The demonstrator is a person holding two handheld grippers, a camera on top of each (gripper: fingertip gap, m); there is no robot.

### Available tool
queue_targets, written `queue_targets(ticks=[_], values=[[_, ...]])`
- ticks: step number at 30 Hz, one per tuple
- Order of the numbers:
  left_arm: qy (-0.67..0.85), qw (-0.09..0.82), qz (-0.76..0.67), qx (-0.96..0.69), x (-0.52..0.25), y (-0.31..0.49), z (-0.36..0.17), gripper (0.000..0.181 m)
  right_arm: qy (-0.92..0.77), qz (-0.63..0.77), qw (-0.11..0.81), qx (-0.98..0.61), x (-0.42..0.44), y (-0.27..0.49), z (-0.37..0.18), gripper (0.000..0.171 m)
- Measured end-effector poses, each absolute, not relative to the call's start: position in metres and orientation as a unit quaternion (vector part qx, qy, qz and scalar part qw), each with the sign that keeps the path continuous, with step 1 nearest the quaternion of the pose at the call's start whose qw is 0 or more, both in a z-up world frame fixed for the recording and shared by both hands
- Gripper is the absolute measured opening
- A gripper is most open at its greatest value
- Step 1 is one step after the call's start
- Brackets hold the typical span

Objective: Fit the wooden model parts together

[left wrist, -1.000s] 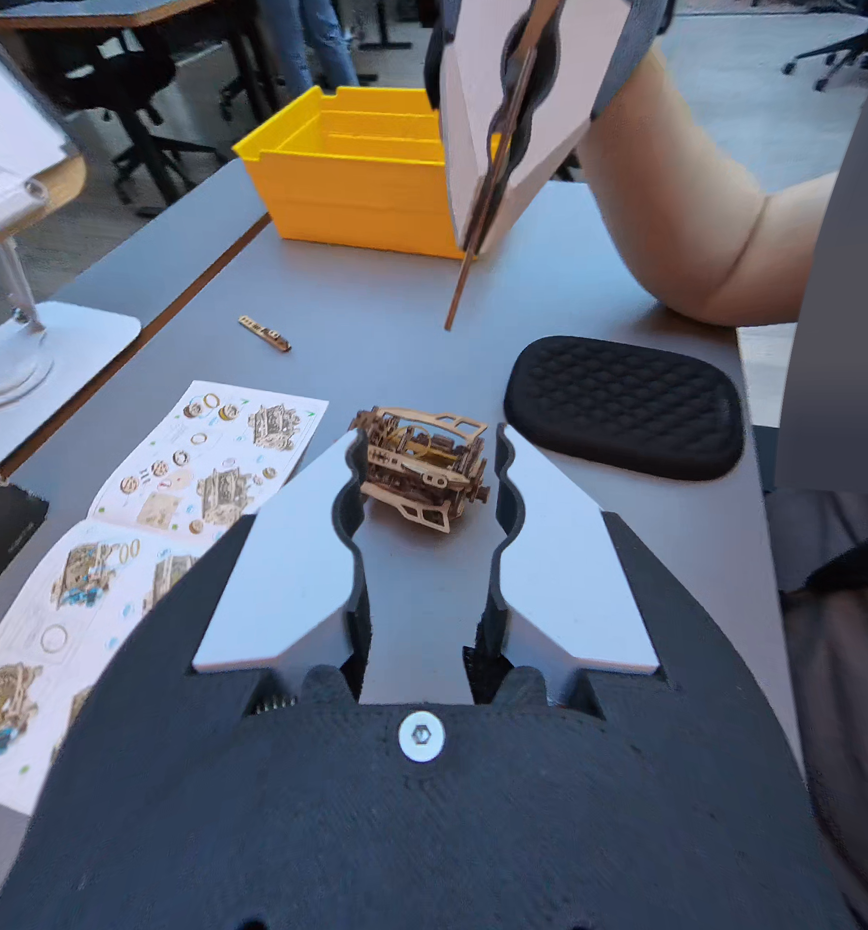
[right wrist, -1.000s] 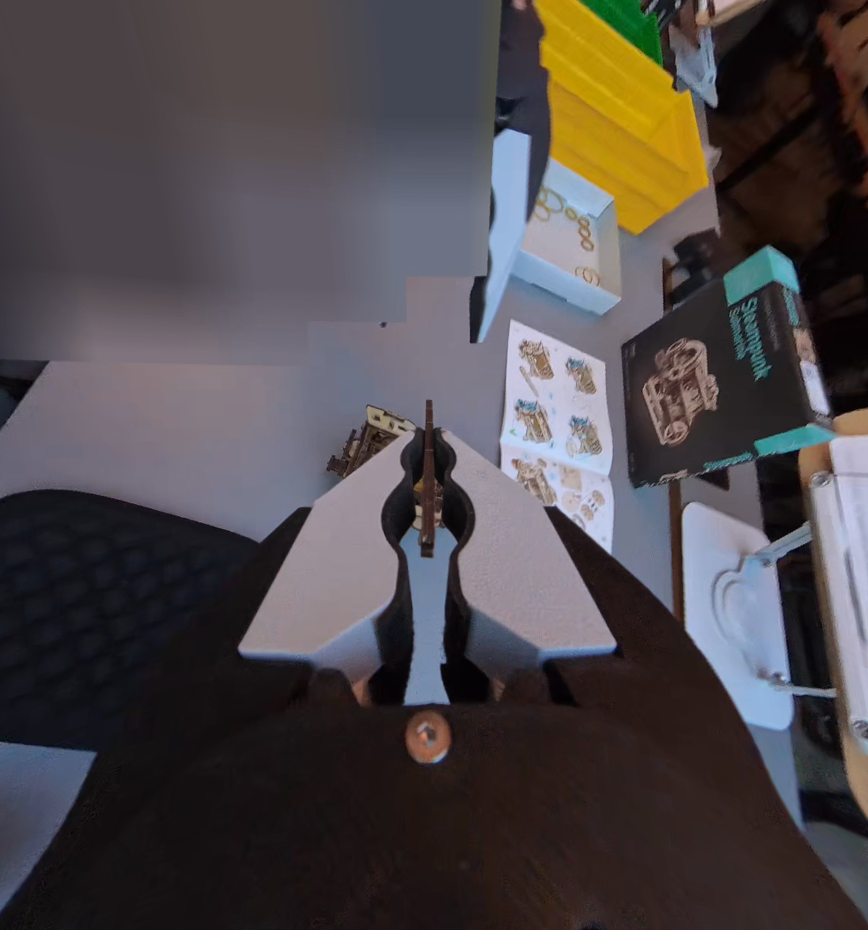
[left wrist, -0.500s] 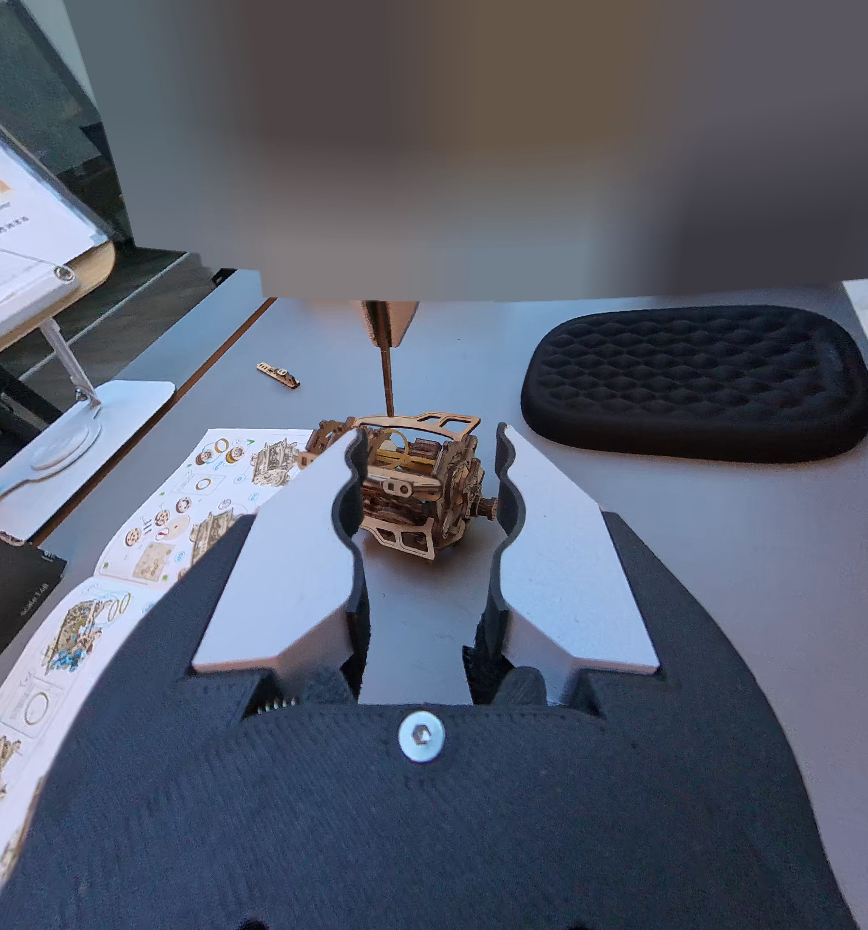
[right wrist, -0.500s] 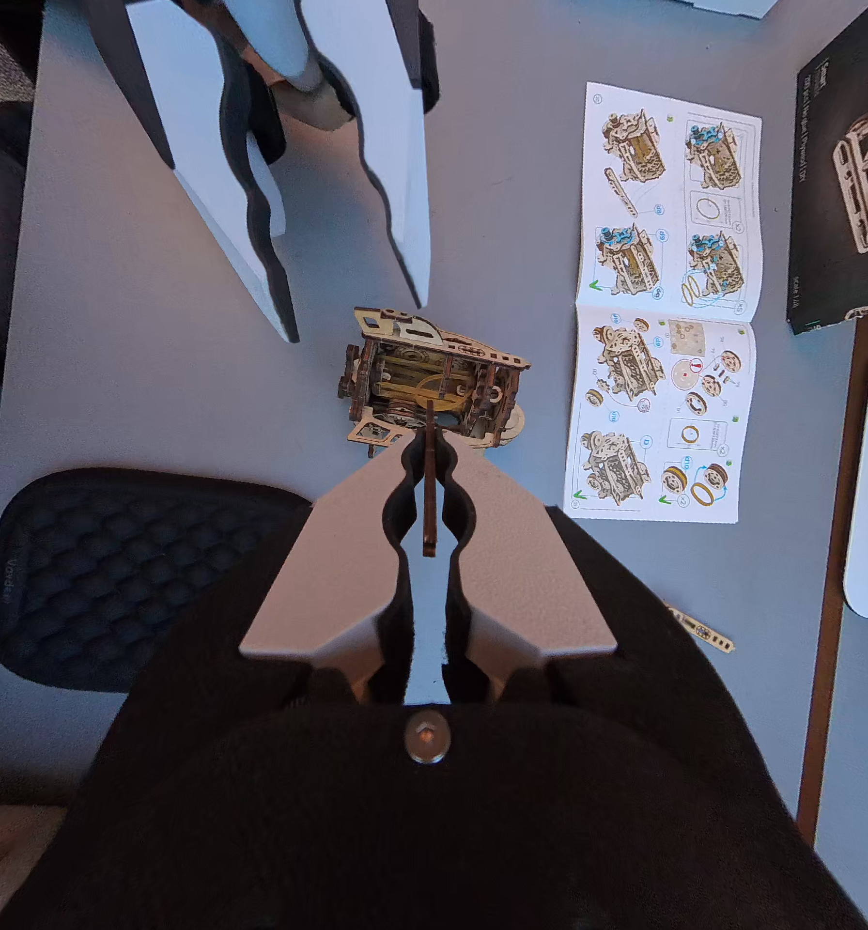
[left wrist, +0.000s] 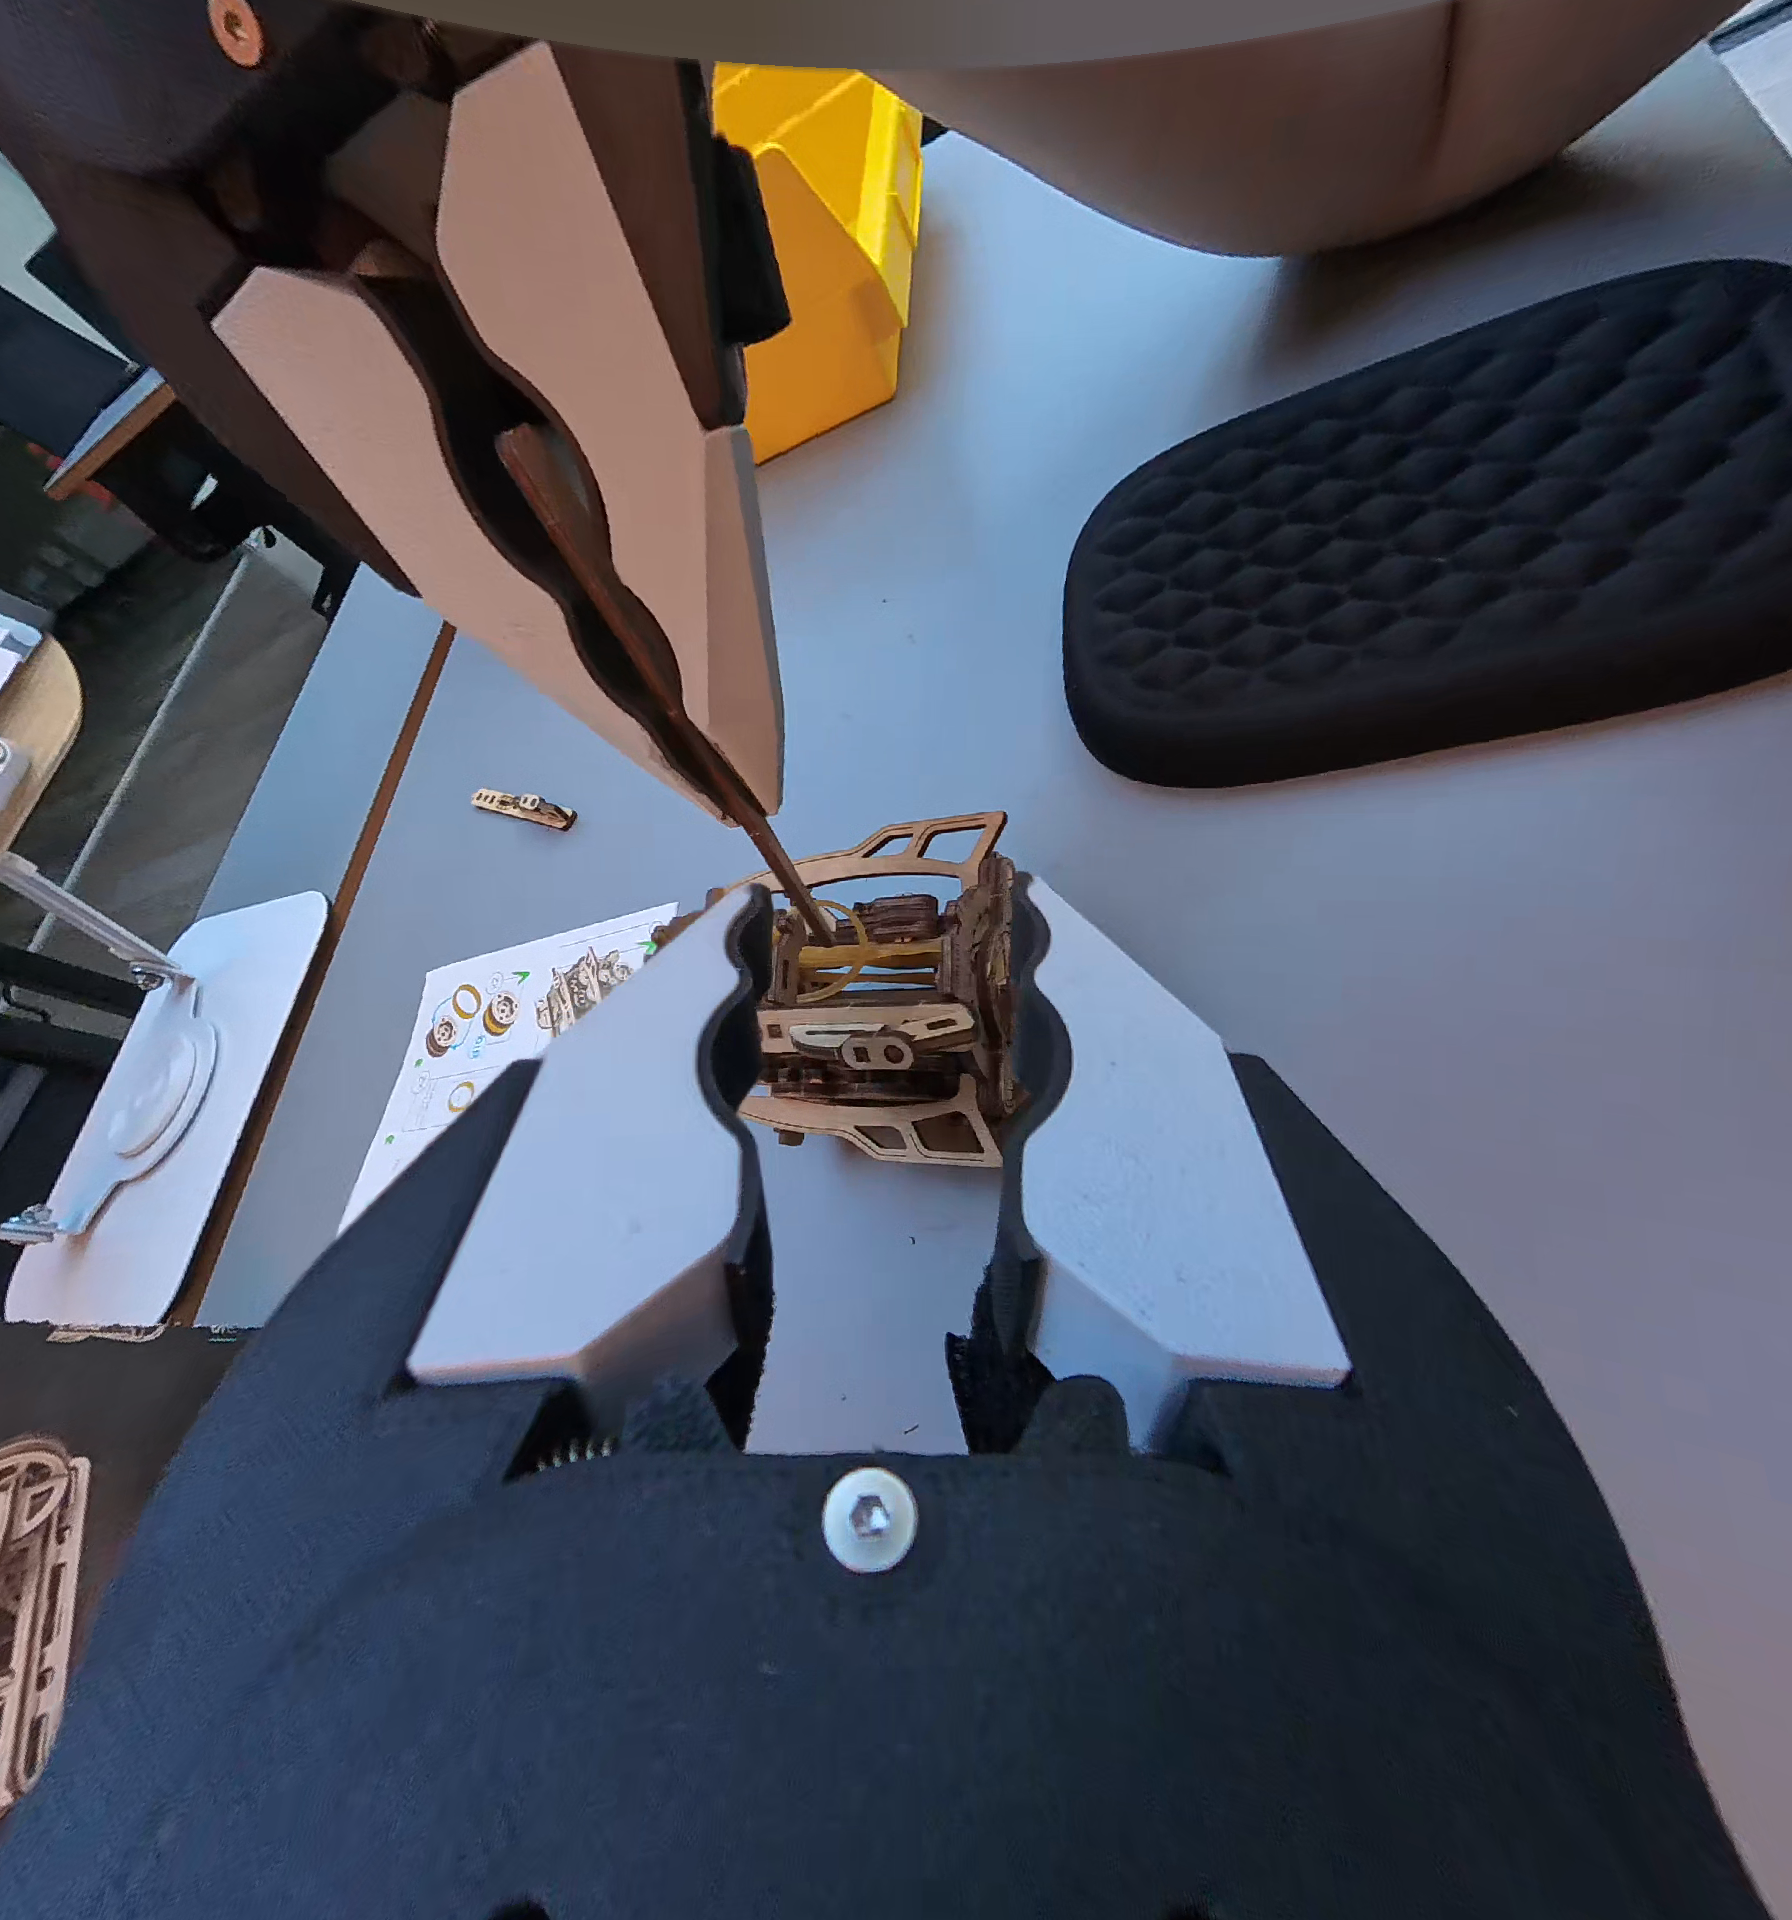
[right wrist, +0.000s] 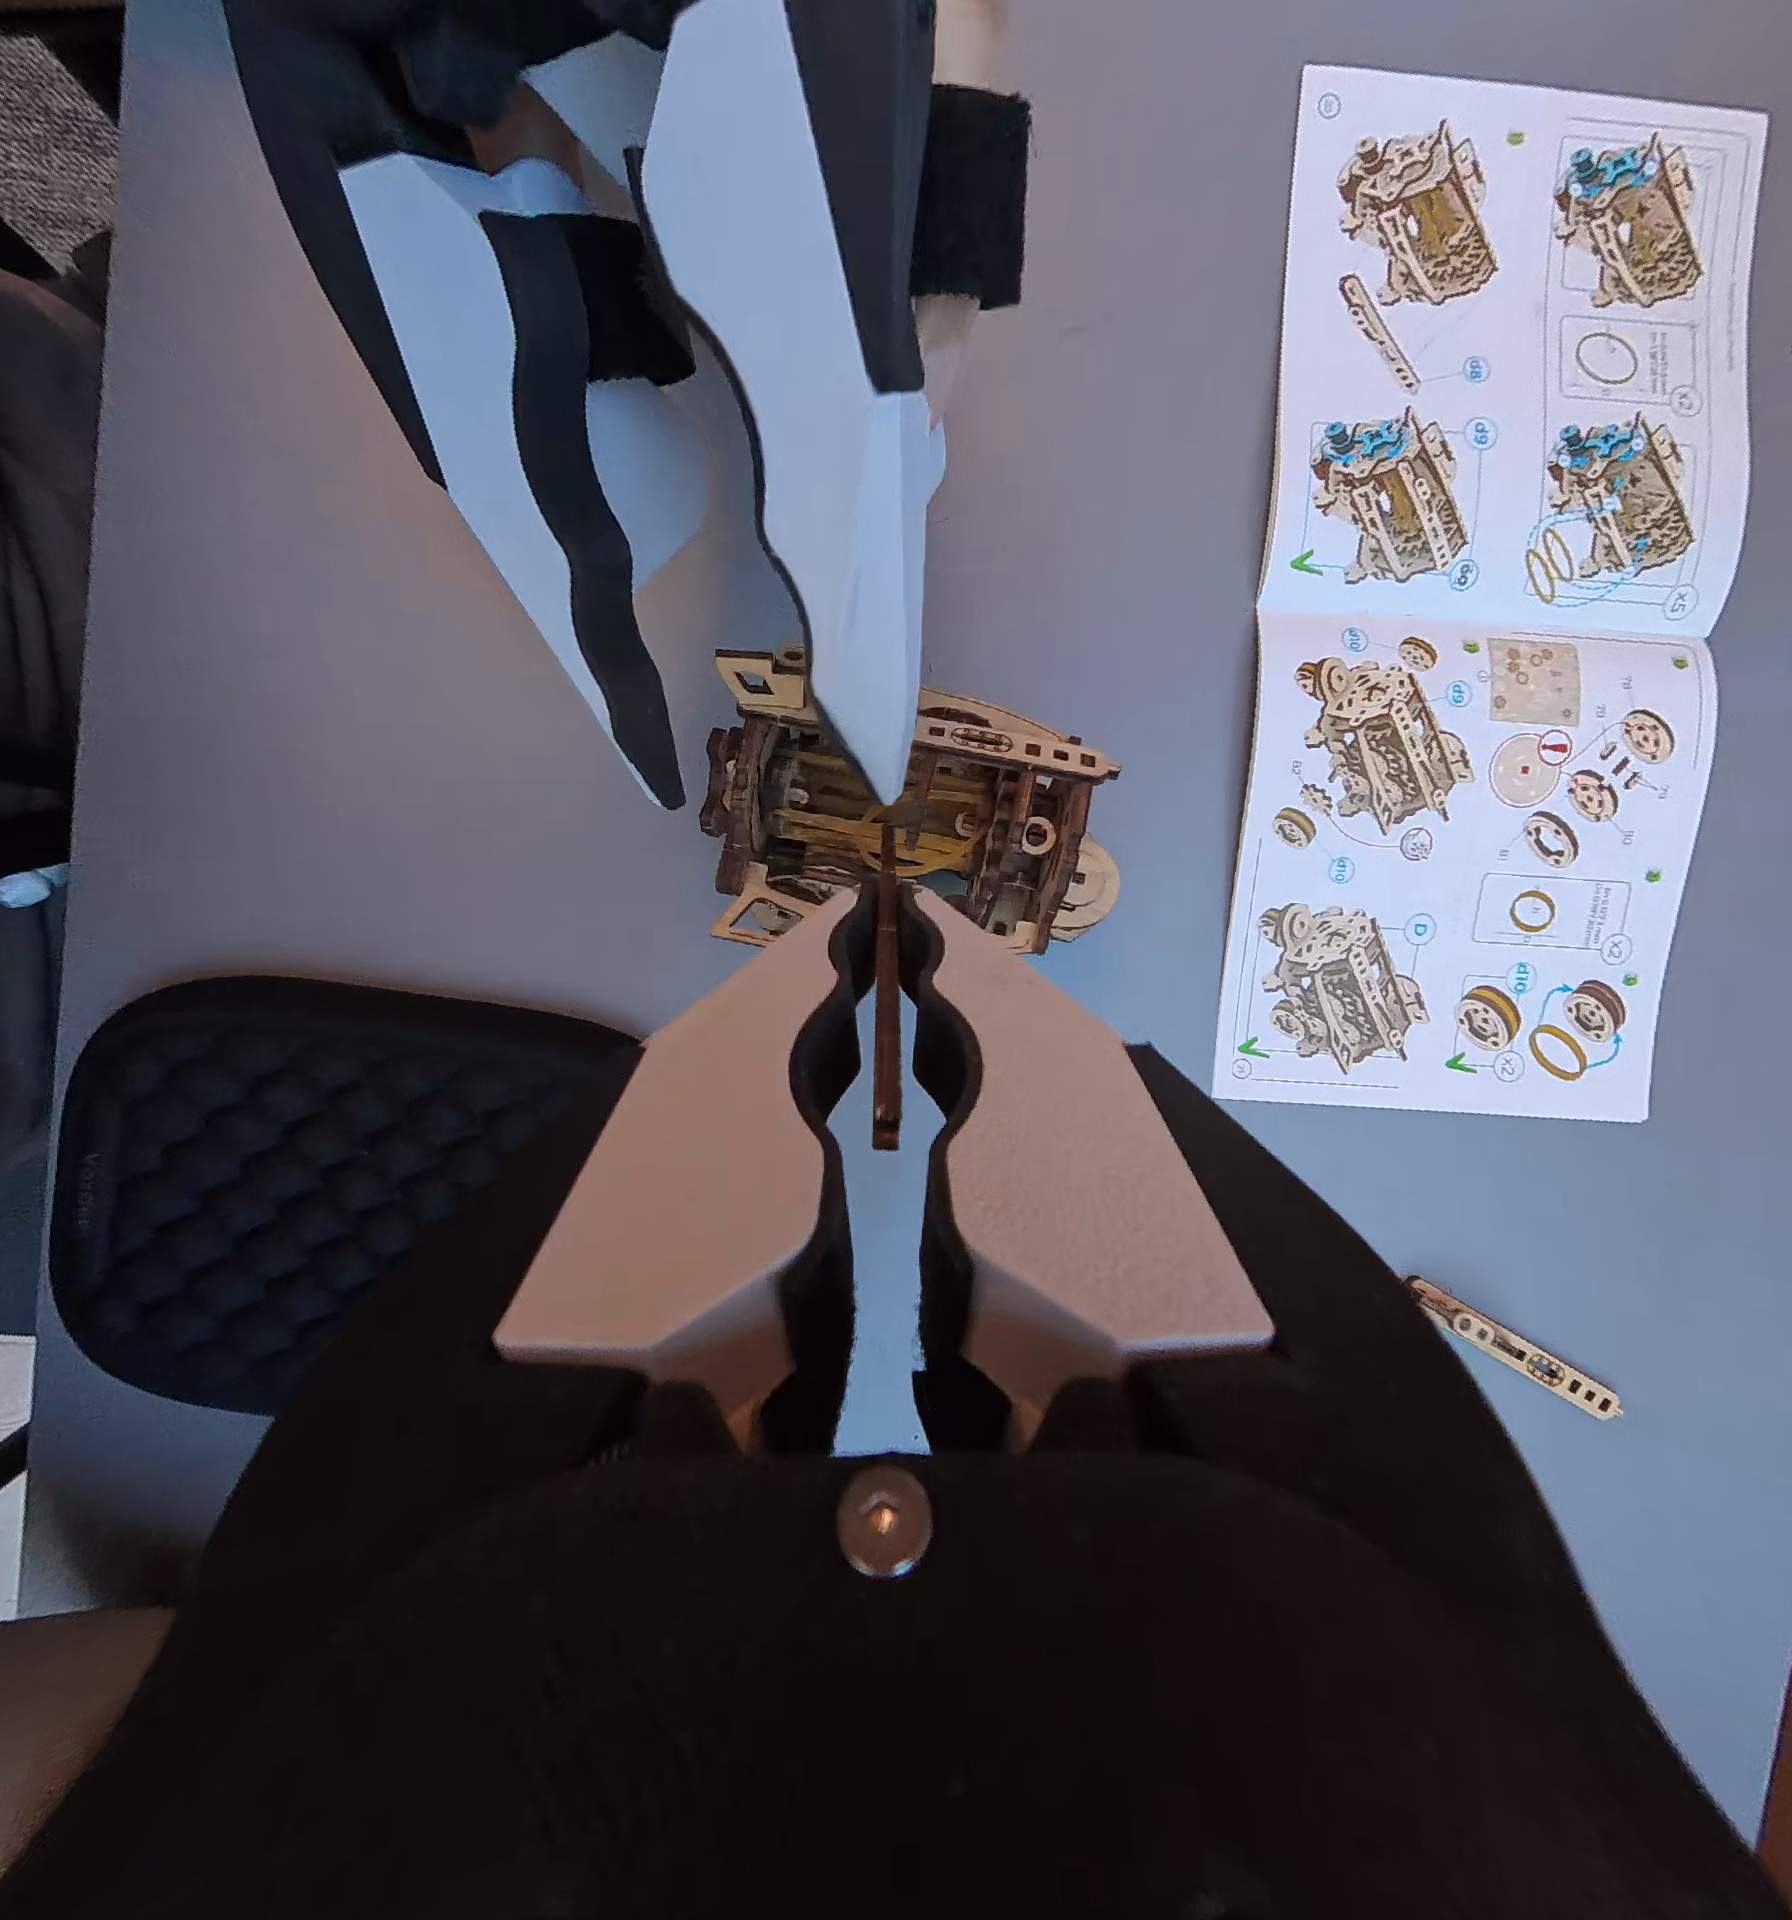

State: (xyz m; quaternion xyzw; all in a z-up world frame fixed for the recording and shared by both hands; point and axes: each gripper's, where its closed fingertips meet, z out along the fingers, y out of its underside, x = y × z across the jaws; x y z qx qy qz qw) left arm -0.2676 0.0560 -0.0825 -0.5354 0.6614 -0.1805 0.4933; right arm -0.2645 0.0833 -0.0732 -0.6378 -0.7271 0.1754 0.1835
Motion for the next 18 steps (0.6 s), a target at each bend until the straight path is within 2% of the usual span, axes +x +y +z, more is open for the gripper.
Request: queue_targets(ticks=[18], values=[[0.7,0.454,-0.157,-0.528,-0.269,0.056,-0.099,0.037,-0.717,0.227,0.134,-0.645,-0.267,0.072,-0.08,0.001]])
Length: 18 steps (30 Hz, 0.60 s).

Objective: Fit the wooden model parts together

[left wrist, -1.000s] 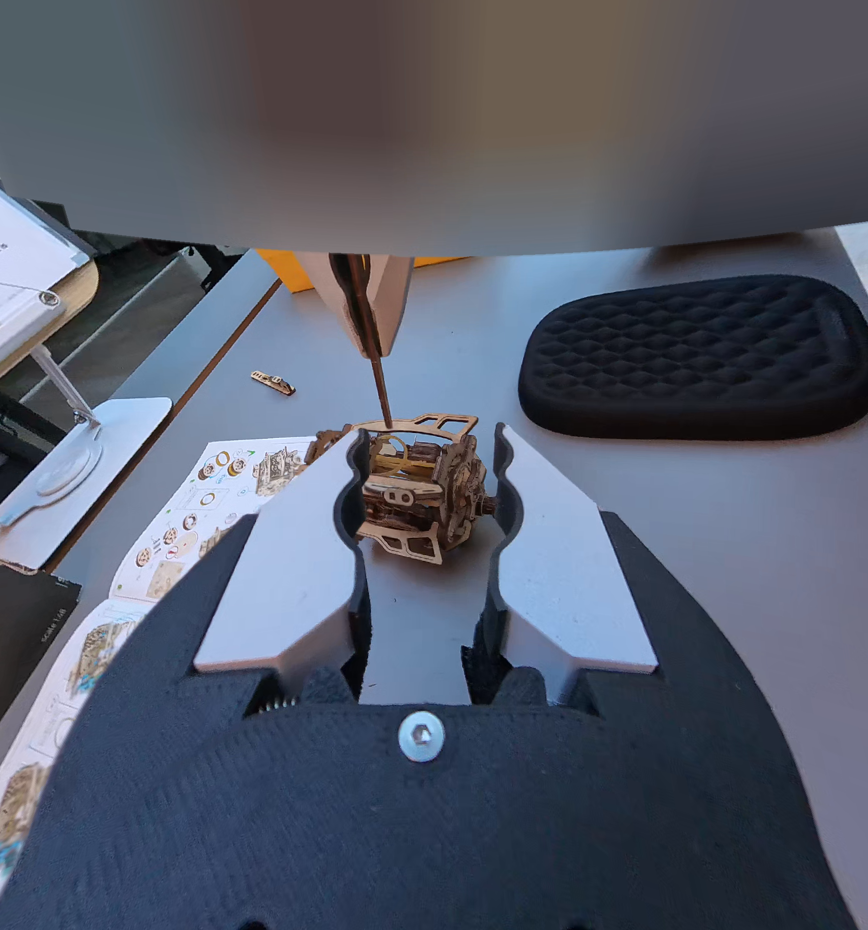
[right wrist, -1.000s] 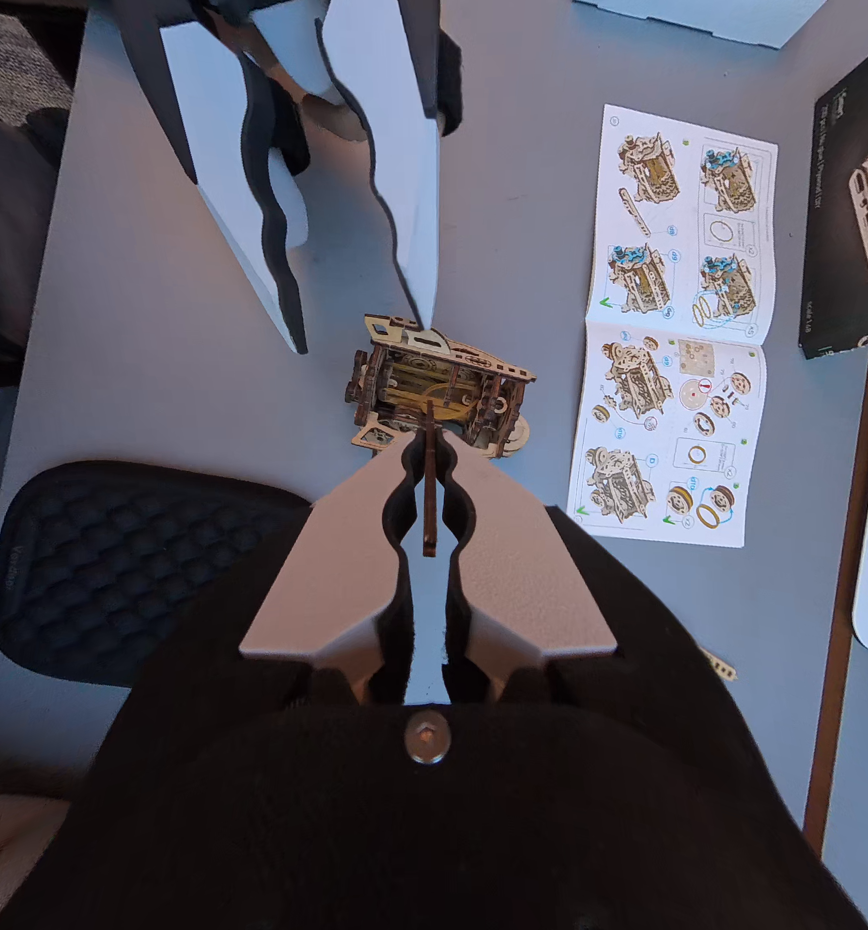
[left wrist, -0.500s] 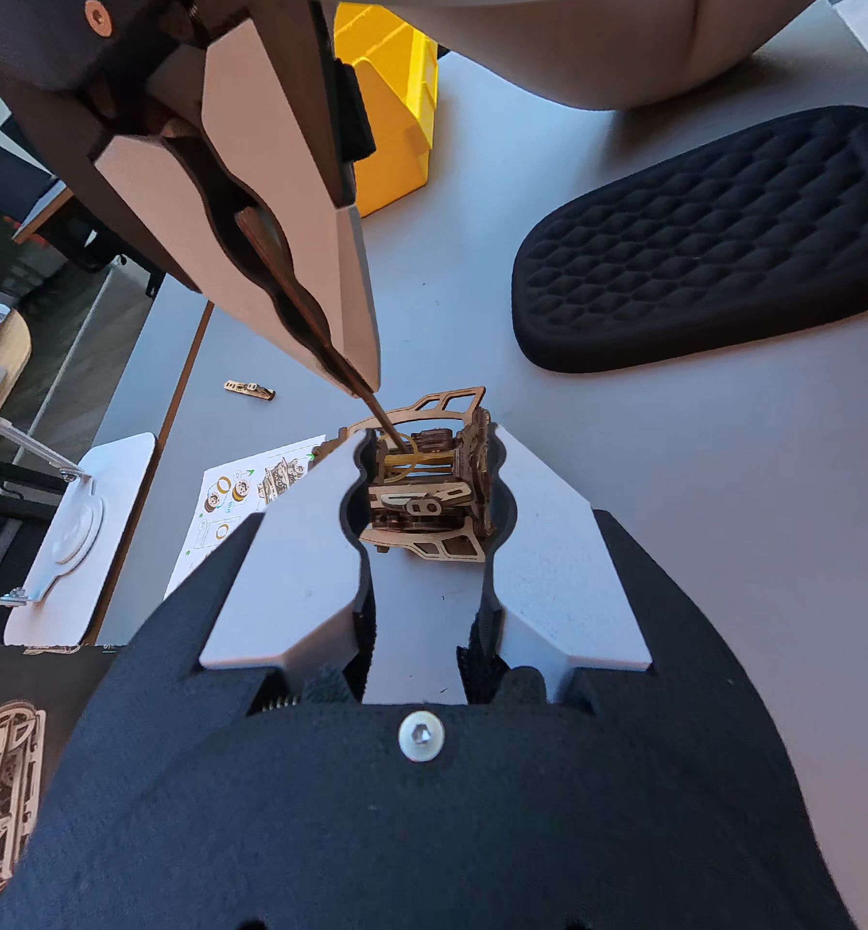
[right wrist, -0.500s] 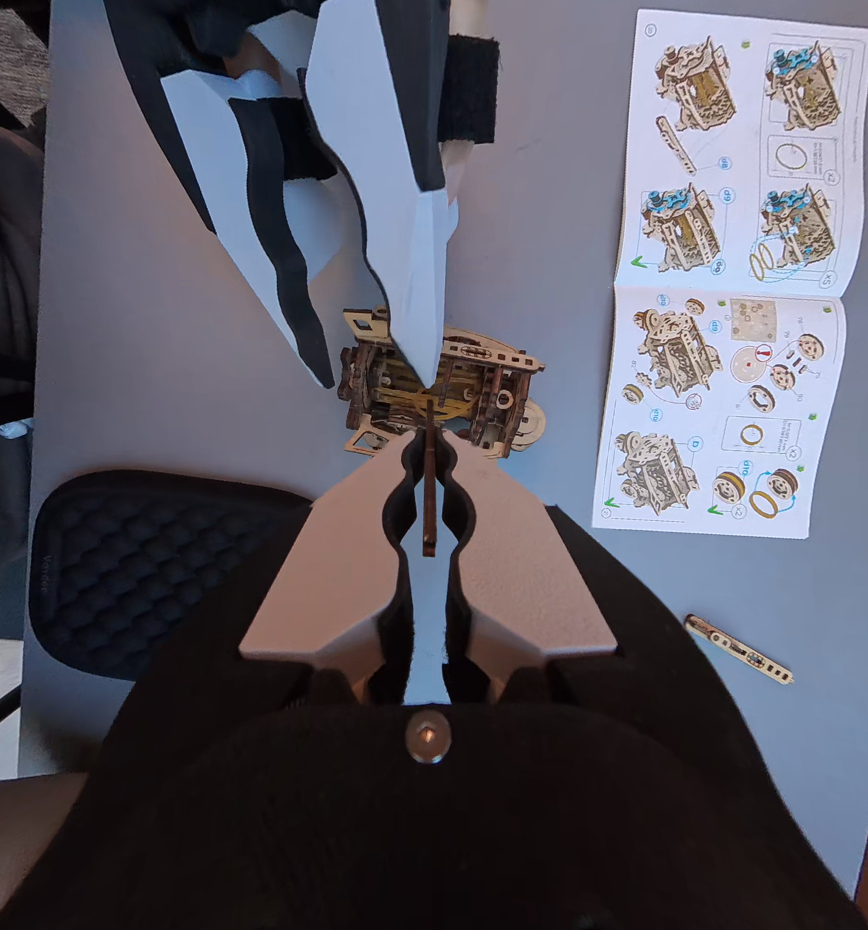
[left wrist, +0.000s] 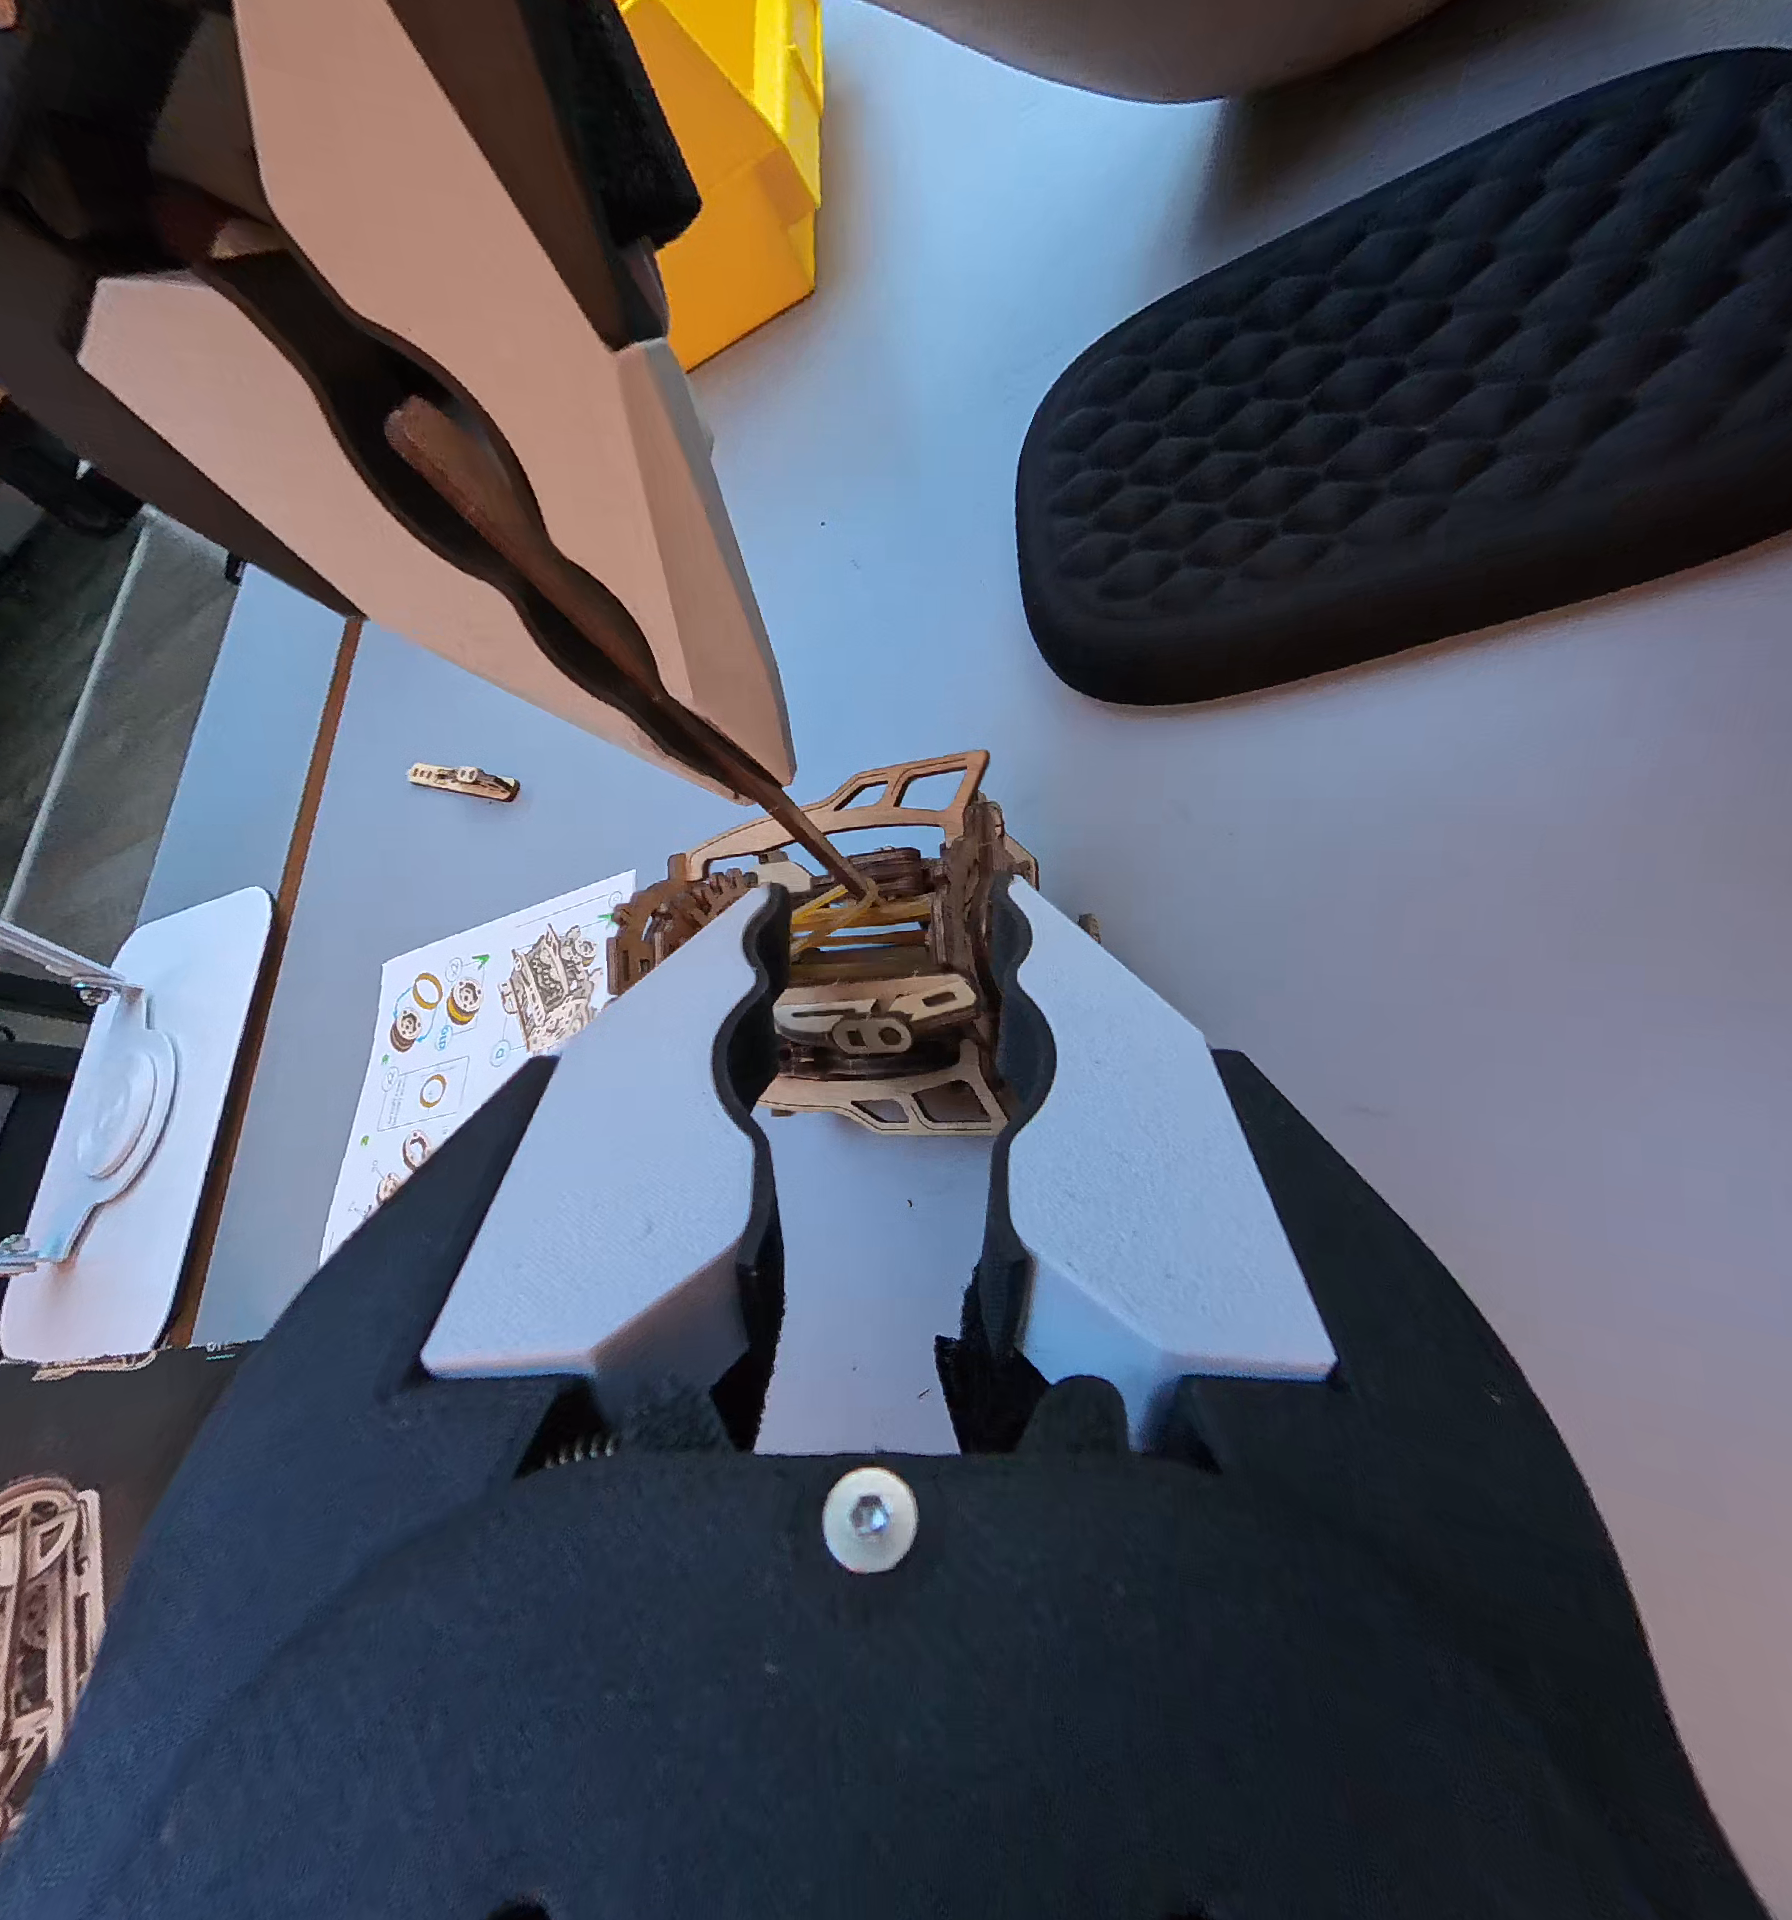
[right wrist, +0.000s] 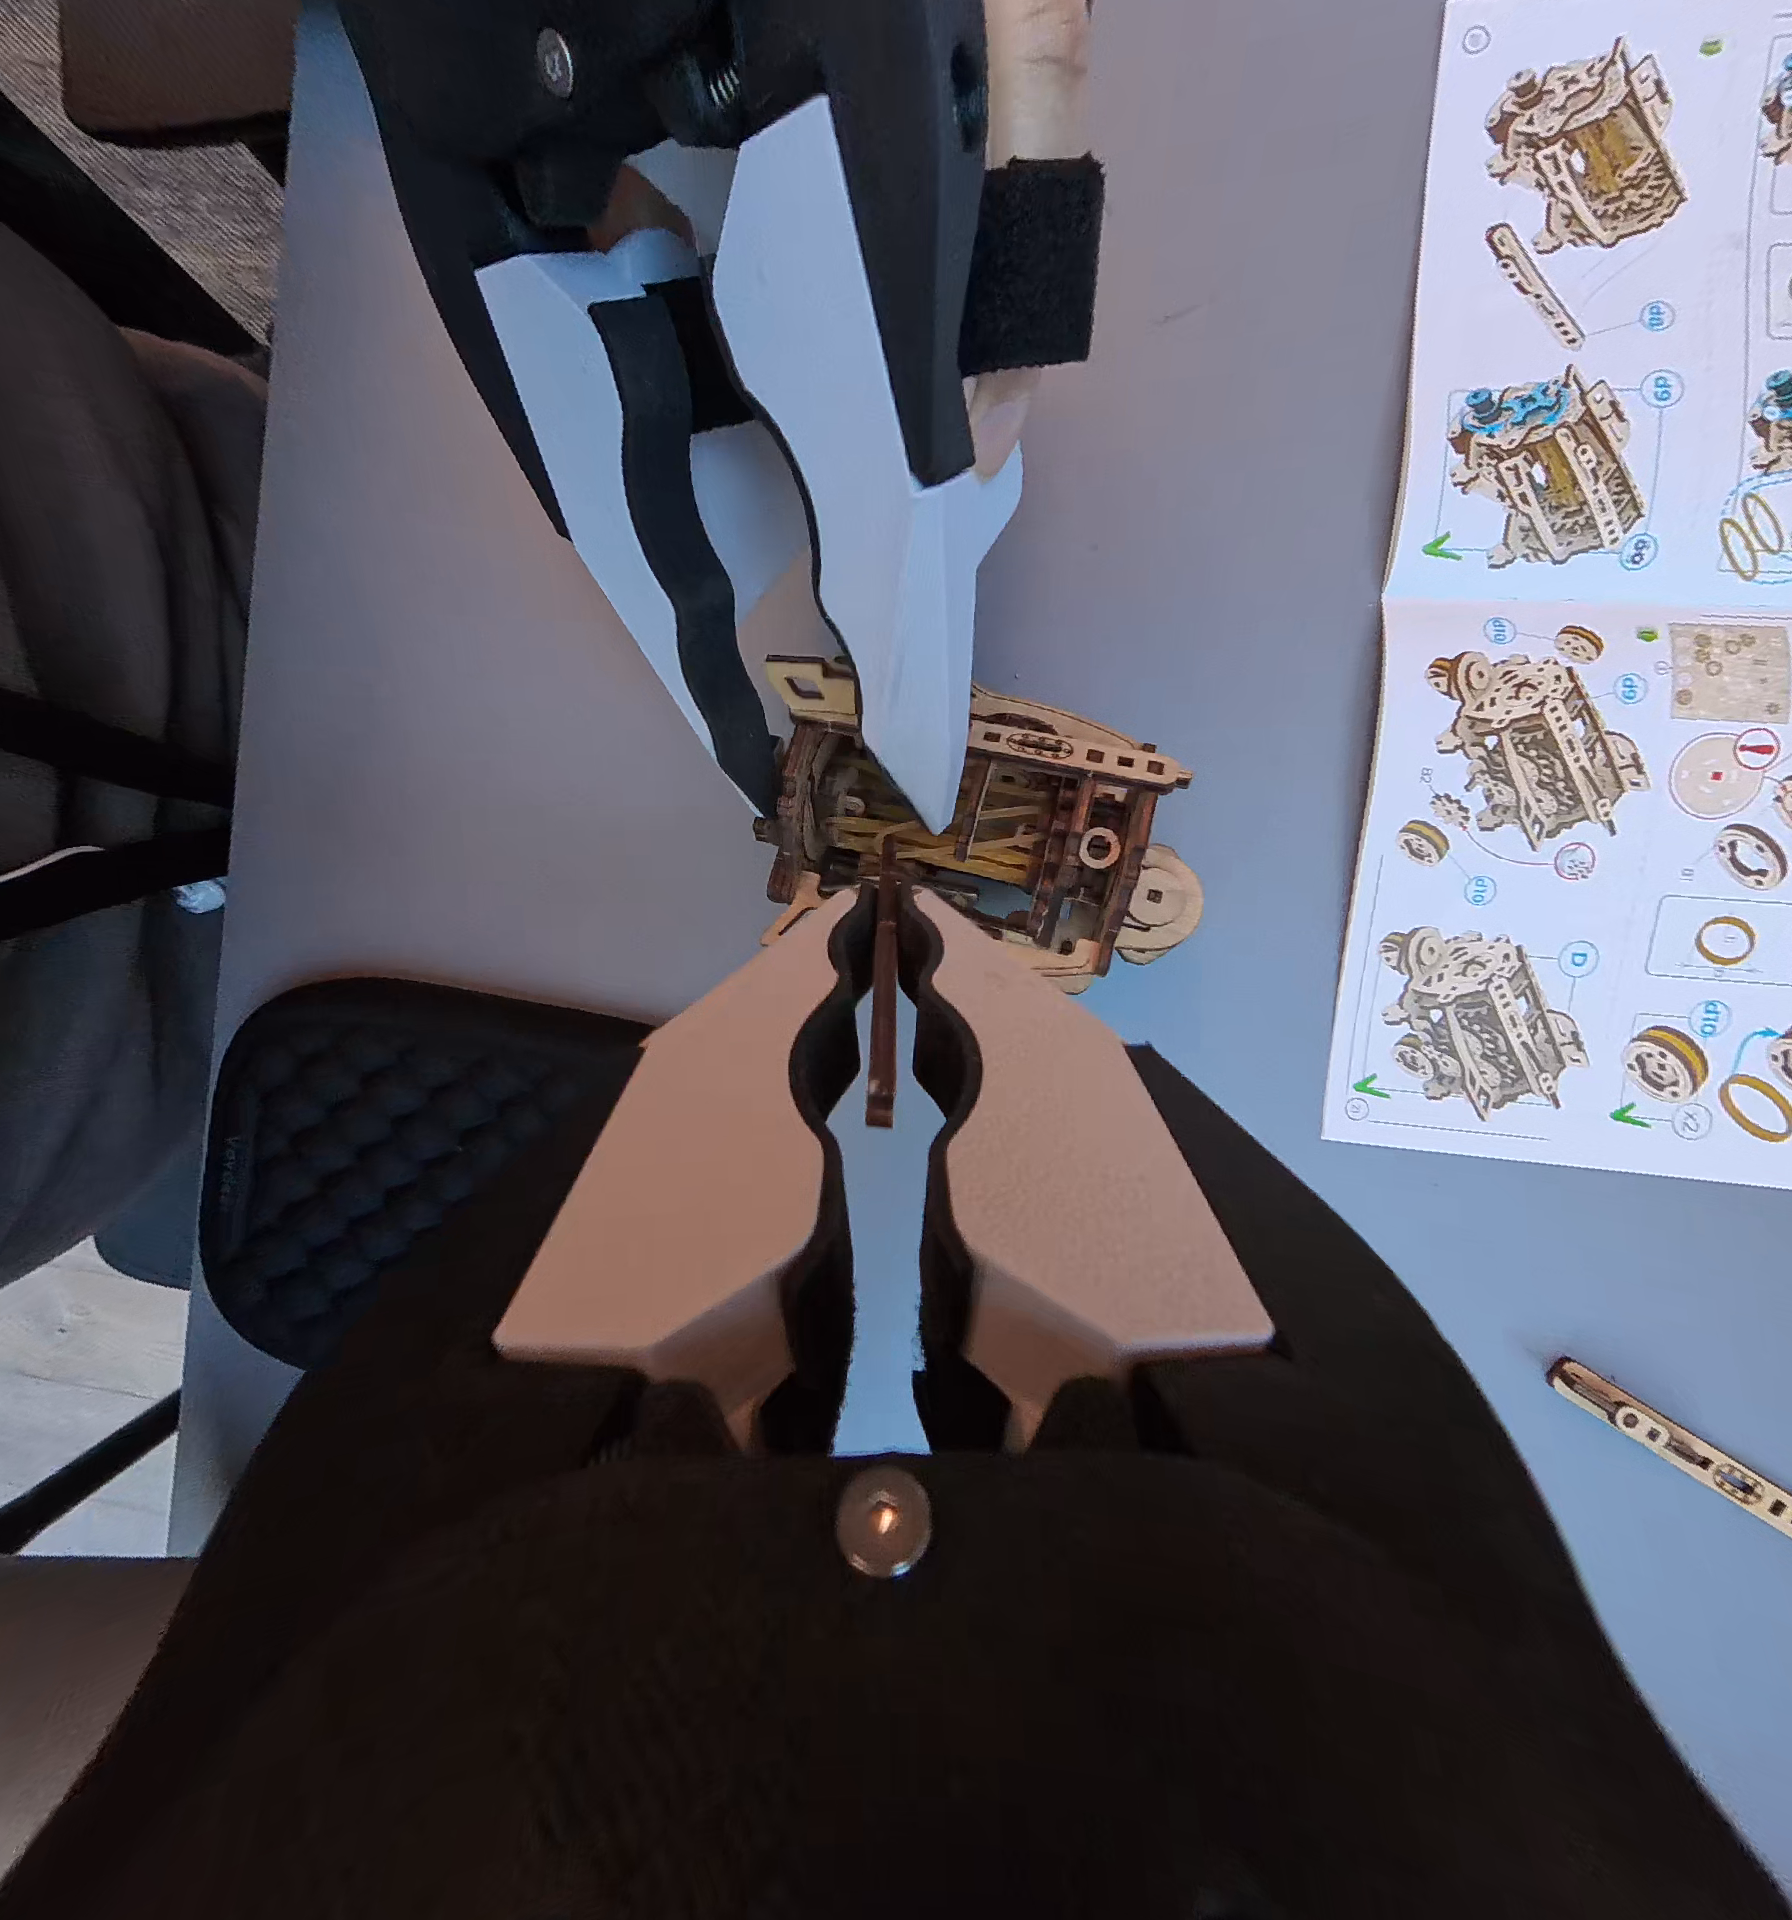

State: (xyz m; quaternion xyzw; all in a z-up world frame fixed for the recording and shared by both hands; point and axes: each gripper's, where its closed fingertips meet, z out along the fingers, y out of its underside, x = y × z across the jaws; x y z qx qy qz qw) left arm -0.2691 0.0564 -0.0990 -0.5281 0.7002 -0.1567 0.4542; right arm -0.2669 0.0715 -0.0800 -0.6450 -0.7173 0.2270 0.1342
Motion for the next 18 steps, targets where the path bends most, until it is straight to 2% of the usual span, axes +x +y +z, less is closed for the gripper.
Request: queue_targets(ticks=[18], values=[[0.74,0.381,-0.167,-0.528,-0.272,0.051,-0.102,0.037,-0.702,0.329,0.132,-0.618,-0.274,0.068,-0.066,0.001]])
